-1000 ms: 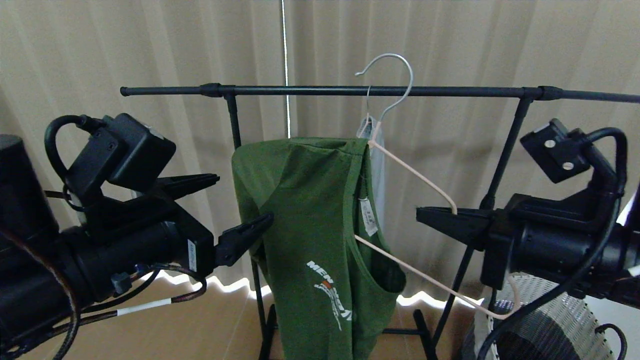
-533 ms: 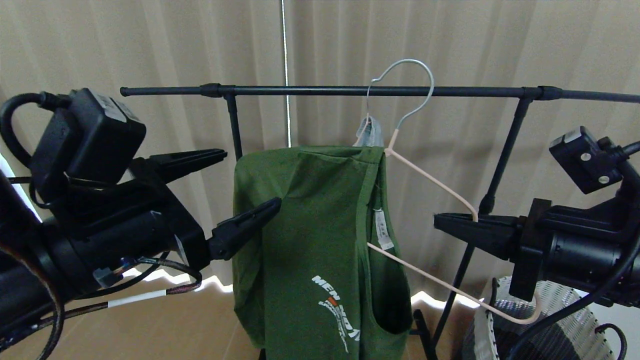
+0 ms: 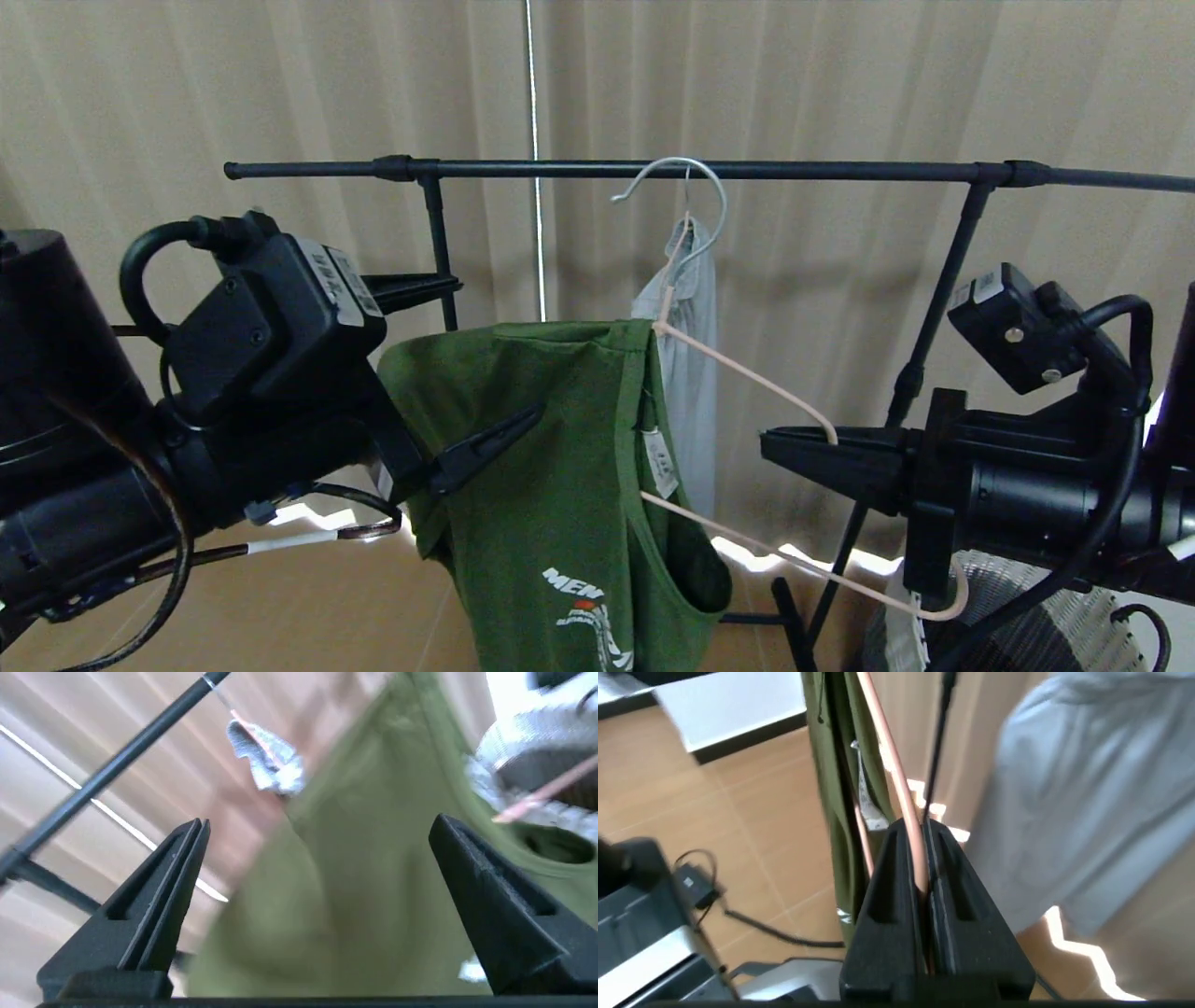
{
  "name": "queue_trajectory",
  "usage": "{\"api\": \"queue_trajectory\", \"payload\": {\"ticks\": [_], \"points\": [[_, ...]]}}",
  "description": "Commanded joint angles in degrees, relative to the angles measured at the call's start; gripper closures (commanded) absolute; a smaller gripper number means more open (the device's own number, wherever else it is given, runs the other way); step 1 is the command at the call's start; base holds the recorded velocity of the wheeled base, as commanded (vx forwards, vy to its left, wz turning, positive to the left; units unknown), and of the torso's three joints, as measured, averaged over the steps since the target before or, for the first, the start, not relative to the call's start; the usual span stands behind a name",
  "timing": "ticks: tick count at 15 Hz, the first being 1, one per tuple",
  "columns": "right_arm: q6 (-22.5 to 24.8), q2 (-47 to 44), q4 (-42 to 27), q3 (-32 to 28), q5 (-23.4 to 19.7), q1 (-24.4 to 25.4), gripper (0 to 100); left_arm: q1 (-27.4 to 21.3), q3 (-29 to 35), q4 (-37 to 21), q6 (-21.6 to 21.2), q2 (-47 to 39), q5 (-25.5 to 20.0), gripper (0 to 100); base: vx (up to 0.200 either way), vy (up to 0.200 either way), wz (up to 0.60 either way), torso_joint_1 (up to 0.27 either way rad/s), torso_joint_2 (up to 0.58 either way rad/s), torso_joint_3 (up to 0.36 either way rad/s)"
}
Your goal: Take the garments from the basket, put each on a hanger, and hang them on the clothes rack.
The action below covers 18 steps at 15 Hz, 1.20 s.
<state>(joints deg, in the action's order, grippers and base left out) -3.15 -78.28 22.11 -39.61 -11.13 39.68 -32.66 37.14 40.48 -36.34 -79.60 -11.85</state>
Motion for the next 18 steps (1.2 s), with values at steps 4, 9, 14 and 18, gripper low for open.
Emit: {"api": "queue_trajectory", "payload": {"ticks": [4, 9, 14, 18], "points": [[-0.02, -0.30, -0.05, -0.03, -0.03, 2.95, 100, 4.97, 1.62, 0.12, -3.47, -4.51, -2.04, 0, 0.000, 0.000, 0.00, 0.000, 0.00, 0.000], [-0.02, -0.30, 0.03, -0.21, -0.03, 4.97, 100, 4.53, 1.97, 0.12, -3.47, -4.77, -2.56, 100, 0.000, 0.000, 0.00, 0.000, 0.00, 0.000], [0.51, 0.14, 0.03, -0.21, -0.03, 4.97, 100, 4.71, 1.79, 0.12, -3.30, -4.59, -2.39, 100, 0.000, 0.000, 0.00, 0.000, 0.00, 0.000], [0.77, 0.84, -0.40, 0.23, 0.32, 4.97, 100, 4.97, 0.38, 3.20, -3.03, -4.95, -1.86, 100, 0.000, 0.000, 0.00, 0.000, 0.00, 0.000]]}}
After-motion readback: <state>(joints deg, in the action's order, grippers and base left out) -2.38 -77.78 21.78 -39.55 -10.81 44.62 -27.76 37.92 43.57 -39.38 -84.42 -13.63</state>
